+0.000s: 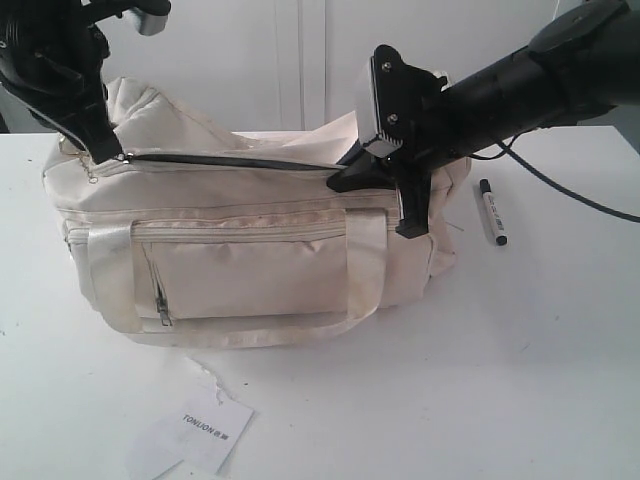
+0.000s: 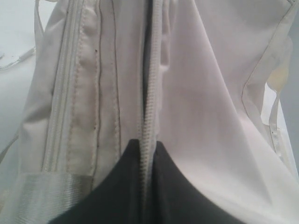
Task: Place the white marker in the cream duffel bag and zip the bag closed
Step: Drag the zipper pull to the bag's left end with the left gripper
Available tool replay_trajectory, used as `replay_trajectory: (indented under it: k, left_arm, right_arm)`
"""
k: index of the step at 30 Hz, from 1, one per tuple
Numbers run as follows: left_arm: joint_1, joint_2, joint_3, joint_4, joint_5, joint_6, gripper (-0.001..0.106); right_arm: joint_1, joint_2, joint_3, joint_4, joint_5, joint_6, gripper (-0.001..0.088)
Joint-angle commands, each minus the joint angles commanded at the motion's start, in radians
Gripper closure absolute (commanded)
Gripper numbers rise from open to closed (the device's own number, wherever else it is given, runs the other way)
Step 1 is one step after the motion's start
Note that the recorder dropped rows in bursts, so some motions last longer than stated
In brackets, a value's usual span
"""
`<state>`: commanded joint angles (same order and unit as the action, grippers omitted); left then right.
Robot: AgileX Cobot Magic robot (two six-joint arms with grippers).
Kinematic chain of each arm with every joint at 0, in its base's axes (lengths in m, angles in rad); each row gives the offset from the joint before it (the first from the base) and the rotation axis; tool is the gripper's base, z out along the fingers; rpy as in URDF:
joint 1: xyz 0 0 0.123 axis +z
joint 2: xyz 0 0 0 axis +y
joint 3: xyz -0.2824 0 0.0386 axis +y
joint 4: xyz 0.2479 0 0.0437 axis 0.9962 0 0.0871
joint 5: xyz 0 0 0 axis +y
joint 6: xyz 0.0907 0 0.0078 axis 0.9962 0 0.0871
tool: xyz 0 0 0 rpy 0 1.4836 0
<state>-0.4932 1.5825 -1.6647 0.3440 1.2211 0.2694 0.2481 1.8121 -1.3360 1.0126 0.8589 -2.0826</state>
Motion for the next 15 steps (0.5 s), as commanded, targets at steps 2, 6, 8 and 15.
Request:
replay_trajectory:
  k: [2,6,8,15]
  left_arm:
    - [0.007,0.0,0.0,0.0,0.0,0.0,0.105]
    - [0.031,-0.001,0.0,-0.004,0.0,0.0,0.105]
    - [0.031,-0.001,0.0,-0.004,0.0,0.0,0.105]
    - [0.038,-0.001,0.0,0.012,0.0,0.0,0.105]
  right_arm:
    - [0.0,0.0,0.0,0.0,0.0,0.0,0.0868]
    - [0.0,0.0,0.0,0.0,0.0,0.0,0.0868]
    - [0.0,0.0,0.0,0.0,0.0,0.0,0.0868]
    - [0.0,0.0,0.0,0.0,0.0,0.0,0.0868]
